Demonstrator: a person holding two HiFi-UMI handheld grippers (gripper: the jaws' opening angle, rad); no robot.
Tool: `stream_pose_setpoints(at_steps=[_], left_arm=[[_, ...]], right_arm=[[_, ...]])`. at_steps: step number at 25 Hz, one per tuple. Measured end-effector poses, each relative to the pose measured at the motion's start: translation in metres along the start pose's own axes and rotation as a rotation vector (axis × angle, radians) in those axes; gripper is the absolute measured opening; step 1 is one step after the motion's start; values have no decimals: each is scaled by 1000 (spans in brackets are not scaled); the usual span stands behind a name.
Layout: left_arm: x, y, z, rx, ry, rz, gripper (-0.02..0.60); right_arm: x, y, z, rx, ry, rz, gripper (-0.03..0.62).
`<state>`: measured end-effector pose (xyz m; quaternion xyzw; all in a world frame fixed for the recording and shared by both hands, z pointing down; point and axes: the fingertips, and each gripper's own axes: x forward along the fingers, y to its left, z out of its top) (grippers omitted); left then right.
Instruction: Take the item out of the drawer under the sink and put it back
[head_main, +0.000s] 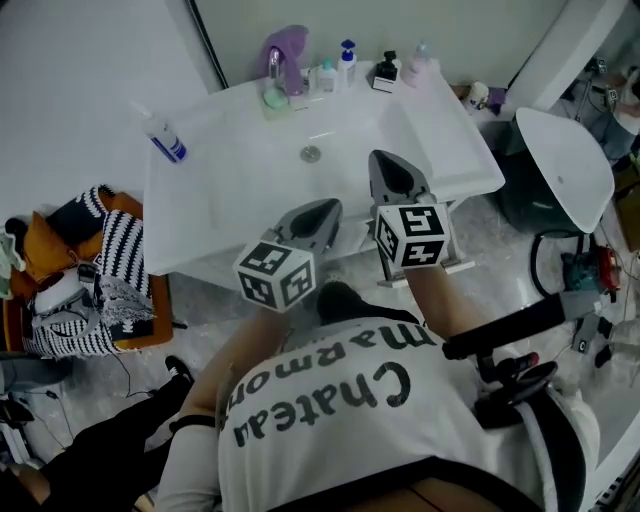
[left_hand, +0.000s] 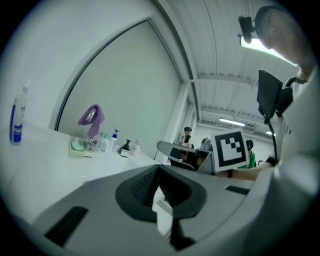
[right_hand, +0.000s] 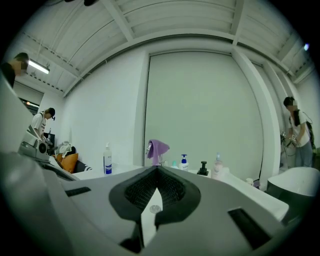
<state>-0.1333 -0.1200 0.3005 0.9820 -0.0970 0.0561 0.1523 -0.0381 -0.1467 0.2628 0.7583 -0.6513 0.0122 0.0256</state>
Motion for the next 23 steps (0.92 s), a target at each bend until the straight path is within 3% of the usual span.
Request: stream_pose_setpoints(at_steps=[11, 23], left_arm=[[-6, -26, 7, 45, -9, -15, 9], [-4, -10, 7, 61, 10, 9, 9]], right_arm=[[-38, -13, 13, -24, -8, -47, 11], [-22, -8, 8, -19, 24, -47, 11]])
